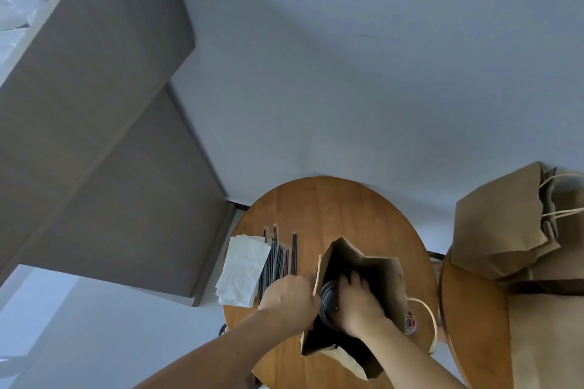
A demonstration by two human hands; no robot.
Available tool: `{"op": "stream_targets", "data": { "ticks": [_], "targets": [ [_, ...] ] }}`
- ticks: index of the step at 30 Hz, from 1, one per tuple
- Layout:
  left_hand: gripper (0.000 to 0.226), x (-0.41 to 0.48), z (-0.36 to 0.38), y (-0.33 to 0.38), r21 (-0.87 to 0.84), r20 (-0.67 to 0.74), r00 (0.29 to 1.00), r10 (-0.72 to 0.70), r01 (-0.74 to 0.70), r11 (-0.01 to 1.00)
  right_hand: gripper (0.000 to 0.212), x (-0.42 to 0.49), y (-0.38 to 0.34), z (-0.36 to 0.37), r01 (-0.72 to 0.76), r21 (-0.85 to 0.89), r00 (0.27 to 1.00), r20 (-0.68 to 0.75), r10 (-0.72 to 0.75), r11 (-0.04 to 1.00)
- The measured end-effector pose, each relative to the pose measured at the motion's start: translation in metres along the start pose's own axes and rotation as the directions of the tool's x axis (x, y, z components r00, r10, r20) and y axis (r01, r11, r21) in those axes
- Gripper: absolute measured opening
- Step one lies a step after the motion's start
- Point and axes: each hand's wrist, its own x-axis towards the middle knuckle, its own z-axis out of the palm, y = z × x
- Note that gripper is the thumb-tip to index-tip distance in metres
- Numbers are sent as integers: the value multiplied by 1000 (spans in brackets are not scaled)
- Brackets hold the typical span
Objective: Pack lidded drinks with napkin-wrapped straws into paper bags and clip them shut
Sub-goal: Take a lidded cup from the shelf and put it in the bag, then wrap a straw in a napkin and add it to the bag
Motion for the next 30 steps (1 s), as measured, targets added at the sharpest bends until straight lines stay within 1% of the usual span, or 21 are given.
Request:
{"op": "stream_targets", "data": {
  "ticks": [2, 3, 4, 6, 8, 10, 11, 12, 14, 16, 18, 19, 21, 23, 24, 26, 27, 28, 30],
  "targets": [
    [27, -5, -1, 2, -25, 66, 997, 30, -28, 999, 48, -17, -1, -23, 41, 88, 999, -33, -38, 995],
    [34, -7, -3, 3, -43, 112, 992, 53, -49, 998, 38, -26, 0, -35, 69, 114, 996, -55, -64, 991],
    [43, -10, -7, 3, -69, 162, 984, 76, -66, 995, 32, -35, 1, -47, 95, 144, 993, -84, -84, 985],
    [61, -12, -19, -1, -110, 259, 960, 108, -81, 991, 33, -55, 4, -73, 133, 222, 980, -174, -95, 966],
    [71, -14, -33, -9, -120, 315, 941, 127, -93, 988, 31, -71, 0, -98, 195, 282, 939, -330, -96, 939],
    [74, -16, -46, -23, -88, 295, 949, 110, -88, 992, 29, -78, -17, -116, 302, 346, 864, -492, -102, 888],
    [73, -15, -53, -31, -61, 255, 963, 85, -71, 996, 29, -77, -30, -121, 354, 355, 838, -532, -124, 865],
    [71, -13, -60, -40, -39, 200, 978, 56, -49, 998, 30, -72, -43, -123, 384, 346, 828, -539, -154, 856],
    [65, -8, -76, -57, 1, 91, 996, 2, -3, 1000, 31, -59, -69, -119, 386, 312, 858, -467, -214, 868],
    [62, 1, -91, -74, 68, 21, 999, -32, 30, 997, 31, -42, -91, -109, 337, 221, 903, -351, -248, 915],
    [60, 11, -102, -90, 112, 0, 999, -48, 48, 993, 33, -25, -110, -100, 287, 102, 944, -198, -263, 953],
    [59, 17, -106, -98, 122, 1, 999, -54, 54, 991, 30, -17, -121, -98, 262, 63, 961, -113, -254, 963],
    [57, 26, -109, -113, 120, 10, 998, -70, 68, 990, 17, -3, -143, -95, 206, 24, 978, 22, -207, 978],
    [60, 33, -107, -126, 79, 21, 996, -88, 86, 993, 23, 11, -167, -91, 169, 23, 980, 99, -170, 985],
    [61, 36, -104, -132, 62, 27, 995, -93, 91, 994, 23, 19, -179, -90, 166, 24, 978, 125, -168, 986],
    [57, 39, -100, -146, 34, 38, 994, -107, 105, 994, 14, 36, -198, -82, 164, 49, 980, 104, -169, 985],
    [54, 39, -99, -154, 16, 47, 991, -123, 122, 992, 16, 44, -204, -75, 154, 111, 985, 62, -161, 982],
    [52, 39, -97, -162, -5, 56, 988, -142, 142, 990, 19, 50, -208, -66, 117, 199, 992, 15, -122, 973],
    [50, 37, -93, -178, -40, 61, 984, -170, 173, 984, 22, 65, -206, -43, 7, 391, 999, -40, 9, 920]
  ]
}}
